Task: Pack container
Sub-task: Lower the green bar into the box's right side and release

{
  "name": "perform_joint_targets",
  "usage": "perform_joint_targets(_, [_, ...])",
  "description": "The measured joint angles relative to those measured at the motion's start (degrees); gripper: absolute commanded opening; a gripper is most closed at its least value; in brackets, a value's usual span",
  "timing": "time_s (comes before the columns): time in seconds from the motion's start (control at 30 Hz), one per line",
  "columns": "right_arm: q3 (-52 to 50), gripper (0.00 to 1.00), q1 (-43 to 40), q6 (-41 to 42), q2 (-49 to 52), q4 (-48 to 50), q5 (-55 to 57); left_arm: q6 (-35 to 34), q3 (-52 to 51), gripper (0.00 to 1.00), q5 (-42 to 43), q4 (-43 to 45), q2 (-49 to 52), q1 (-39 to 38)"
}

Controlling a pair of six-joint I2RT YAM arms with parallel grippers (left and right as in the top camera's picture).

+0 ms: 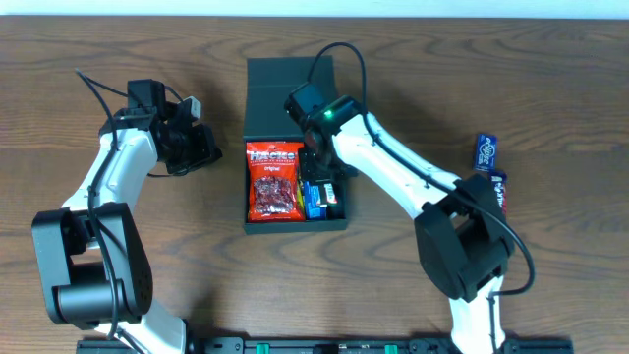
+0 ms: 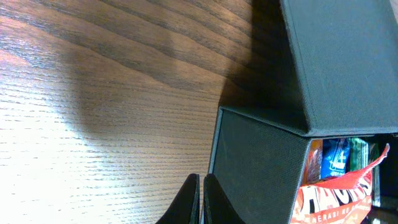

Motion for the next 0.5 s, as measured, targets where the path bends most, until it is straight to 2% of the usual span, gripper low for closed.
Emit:
perform_joint_targets(0.2, [-0.26, 0.02, 0.50, 3.13, 0.00, -0.02, 6.78, 0.02, -0.02, 0.06, 0.00, 0.00, 0.00, 0.00])
perform_joint_targets(0.23, [-0.26, 0.18, 0.52, 3.28, 0.00, -0.02, 7.13, 0.02, -0.02, 0.05, 0.00, 0.00, 0.00, 0.00])
perform_joint_targets(0.27, [-0.26, 0.45, 0.55, 3.34, 0.00, -0.02, 7.32, 0.02, -0.02, 0.06, 0.00, 0.00, 0.00, 0.00])
perform_joint_targets(0.37, [-0.26, 0.45, 0.59, 3.50, 0.00, 0.28, 7.93, 0.02, -0.02, 0.06, 0.00, 0.02, 0.00, 0.00])
perform_joint_targets(0.4, [-0.26, 0.50, 0.57, 3.50, 0.00, -0.02, 8.15, 0.04, -0.02, 0.06, 0.00, 0.00, 0.00, 0.00])
perform_joint_targets(0.5, [-0.26, 0.49, 0.57, 3.39, 0.00, -0.22, 8.35, 0.04, 0.00, 0.06, 0.00, 0.00, 0.00, 0.00])
